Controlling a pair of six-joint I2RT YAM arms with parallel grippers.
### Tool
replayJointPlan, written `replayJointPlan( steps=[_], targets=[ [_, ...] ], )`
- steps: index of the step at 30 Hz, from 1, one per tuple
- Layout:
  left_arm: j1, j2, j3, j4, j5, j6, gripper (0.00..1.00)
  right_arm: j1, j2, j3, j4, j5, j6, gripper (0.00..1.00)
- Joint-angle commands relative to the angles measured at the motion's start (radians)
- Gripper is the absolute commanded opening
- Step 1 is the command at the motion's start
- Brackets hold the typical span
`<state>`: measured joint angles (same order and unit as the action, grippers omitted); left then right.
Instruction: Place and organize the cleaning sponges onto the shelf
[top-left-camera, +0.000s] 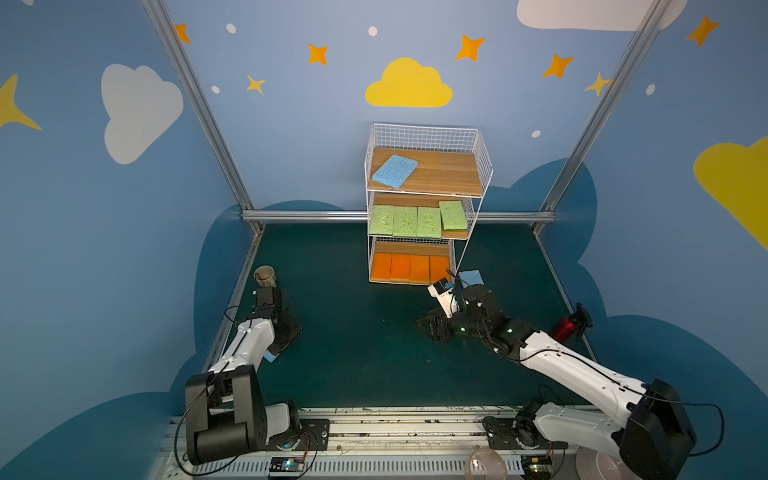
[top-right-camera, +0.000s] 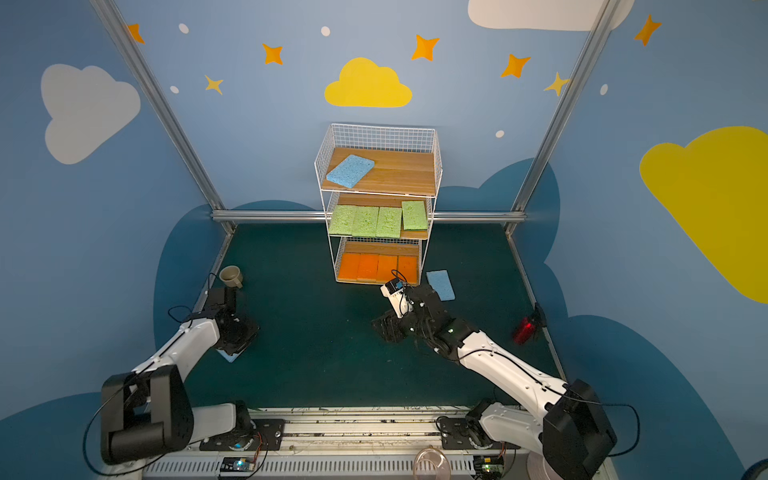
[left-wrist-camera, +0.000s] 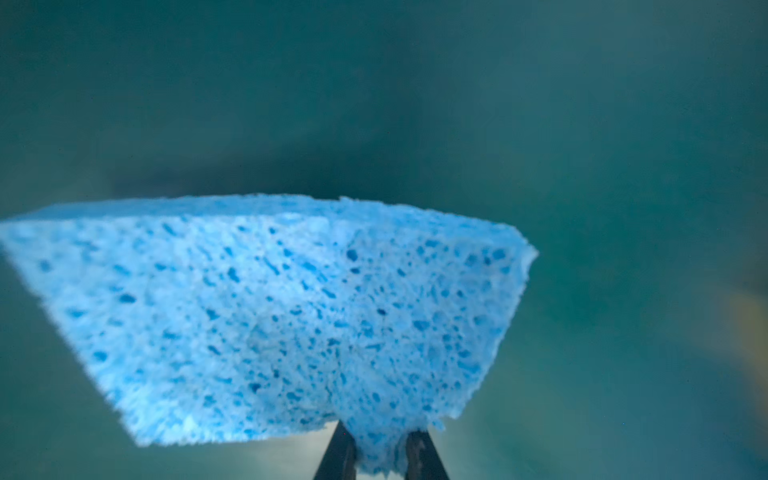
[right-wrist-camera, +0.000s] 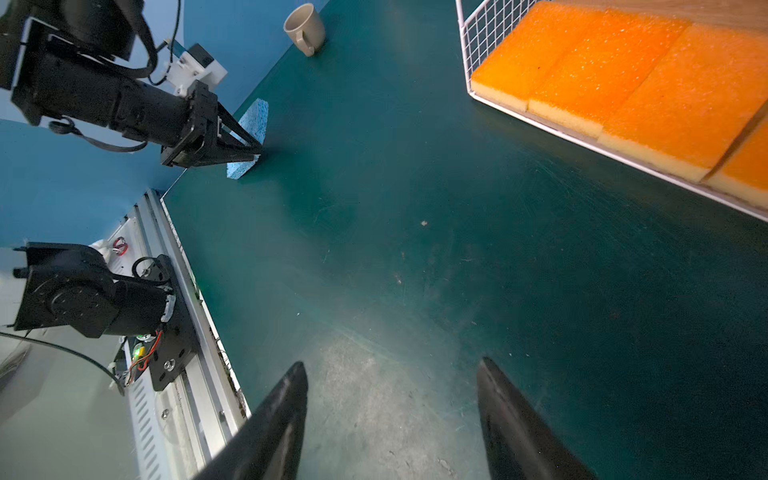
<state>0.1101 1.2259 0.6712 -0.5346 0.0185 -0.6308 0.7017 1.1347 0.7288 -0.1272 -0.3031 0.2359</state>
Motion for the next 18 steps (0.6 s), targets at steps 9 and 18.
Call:
replayJointPlan(
  steps=[9,18],
  targets=[
    [-0.587,0.162,0.172,0.127,0.120,0.253,0.12,-0.299,-0.202,-0.109,-0.135,-0.124,0.187,0.62],
    [-0.913,0.457,0.389,0.097,0.061,0.389,0.63,-0.421,-0.406,-0.230,-0.186,-0.120,0.203,0.67]
  ],
)
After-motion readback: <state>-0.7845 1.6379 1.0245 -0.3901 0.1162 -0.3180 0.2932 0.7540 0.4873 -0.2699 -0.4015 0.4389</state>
